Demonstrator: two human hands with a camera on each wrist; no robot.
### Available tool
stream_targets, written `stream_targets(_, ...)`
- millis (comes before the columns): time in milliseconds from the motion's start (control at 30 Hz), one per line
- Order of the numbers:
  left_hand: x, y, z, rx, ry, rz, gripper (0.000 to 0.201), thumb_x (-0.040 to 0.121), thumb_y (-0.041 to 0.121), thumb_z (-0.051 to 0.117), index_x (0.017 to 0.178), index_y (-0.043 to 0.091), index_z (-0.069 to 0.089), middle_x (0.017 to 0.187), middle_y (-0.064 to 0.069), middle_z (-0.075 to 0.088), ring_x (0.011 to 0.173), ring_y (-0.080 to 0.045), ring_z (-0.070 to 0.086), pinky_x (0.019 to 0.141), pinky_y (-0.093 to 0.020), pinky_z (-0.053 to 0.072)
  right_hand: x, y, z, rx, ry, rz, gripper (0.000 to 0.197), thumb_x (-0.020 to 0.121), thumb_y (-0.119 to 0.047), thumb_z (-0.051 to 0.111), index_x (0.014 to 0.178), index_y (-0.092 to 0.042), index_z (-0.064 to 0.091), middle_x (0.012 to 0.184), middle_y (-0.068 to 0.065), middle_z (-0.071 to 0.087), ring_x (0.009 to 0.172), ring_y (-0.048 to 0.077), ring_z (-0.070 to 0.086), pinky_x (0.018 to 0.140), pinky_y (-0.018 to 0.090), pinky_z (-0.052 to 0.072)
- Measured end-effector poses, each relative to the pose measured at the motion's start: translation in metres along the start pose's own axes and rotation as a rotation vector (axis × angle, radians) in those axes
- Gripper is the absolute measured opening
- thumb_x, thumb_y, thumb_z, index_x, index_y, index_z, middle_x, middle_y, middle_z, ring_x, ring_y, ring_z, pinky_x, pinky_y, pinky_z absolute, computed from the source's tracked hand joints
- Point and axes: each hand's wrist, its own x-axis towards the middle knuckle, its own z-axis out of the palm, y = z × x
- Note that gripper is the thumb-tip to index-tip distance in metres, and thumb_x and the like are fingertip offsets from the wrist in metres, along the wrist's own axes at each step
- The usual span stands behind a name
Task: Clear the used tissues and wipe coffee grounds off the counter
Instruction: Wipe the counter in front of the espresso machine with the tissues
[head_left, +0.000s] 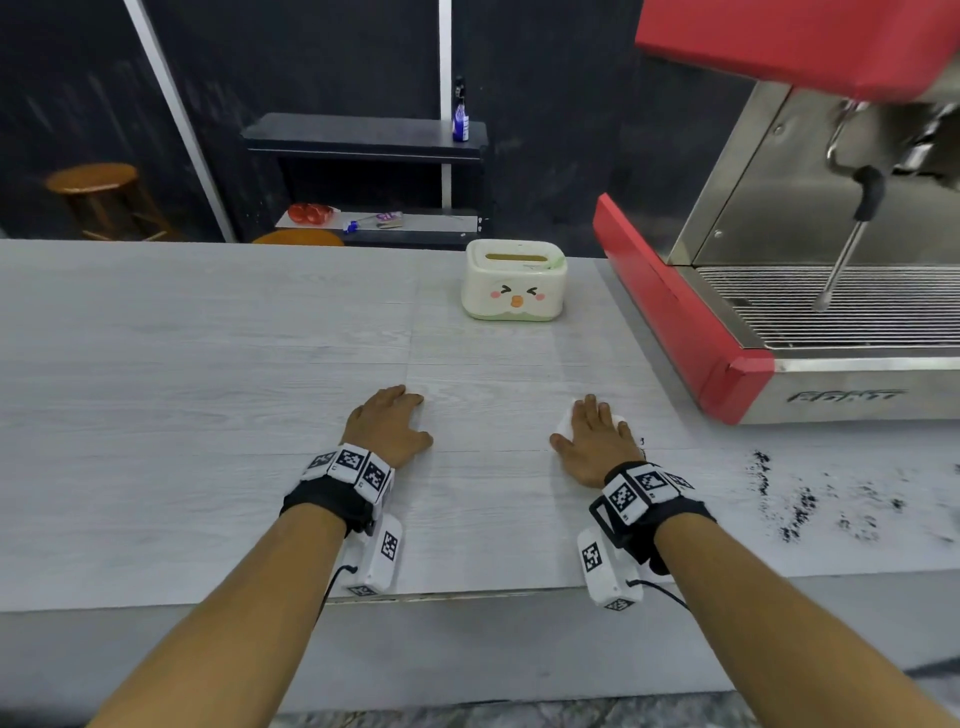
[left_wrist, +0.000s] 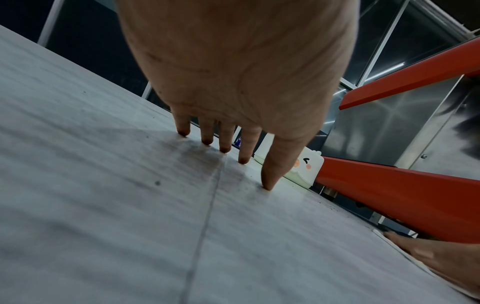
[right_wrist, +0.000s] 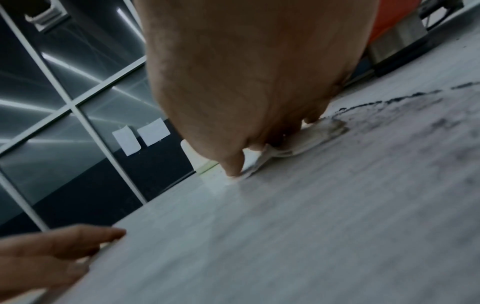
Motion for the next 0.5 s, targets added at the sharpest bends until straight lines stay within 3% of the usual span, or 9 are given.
stream_targets(100,0.002,0.003,-0.003,0.010,-0.013,-0.007,0.070,0.084,0.038,0.060,0.145,0.023,0.029,0.157,-0.003,0.016,0.144,-0.021,0.015,0.118,-0.038,0.015,-0.004,-0.003,-0.010,0.052,0.023,0.015,0.068,0.101,-0.042,0.021,0.151,-0.007,-0.010,0.159,0.009,-0.019,0.148,0.024,-0.012,0.121,0.042,-0.003)
stream_targets(200,0.008,0.008,-0.007,0.018,-0.033,-0.006,0.070,0.084,0.038,0.060,0.145,0.022,0.030,0.157,-0.004,0.016,0.144,-0.022,0.016,0.118,-0.038,0.016,0.000,-0.024,-0.017,0.009,0.086,-0.109,0.067,0.102,-0.042,0.022,0.151,-0.008,-0.008,0.159,0.009,-0.018,0.148,0.023,-0.013,0.120,0.041,-0.003)
stream_targets(333,0.016,0.016,-0.010,0.050,-0.038,0.023,0.070,0.085,0.039,0.059,0.145,0.022,0.028,0.158,-0.003,0.015,0.144,-0.022,0.015,0.118,-0.038,0.015,0.018,-0.060,-0.019,-0.048,0.065,-0.247,0.067,0.101,-0.041,0.024,0.152,-0.009,-0.006,0.160,0.008,-0.015,0.149,0.023,-0.011,0.121,0.041,-0.002)
stream_targets(500,0.023,0.018,-0.009,0.094,-0.024,0.046,0.070,0.084,0.040,0.058,0.145,0.023,0.027,0.158,-0.003,0.014,0.145,-0.020,0.014,0.118,-0.038,0.014,0.037,-0.089,-0.014,-0.100,0.032,-0.300,0.067,0.101,-0.040,0.026,0.152,-0.008,-0.005,0.161,0.009,-0.013,0.149,0.023,-0.009,0.121,0.042,0.000)
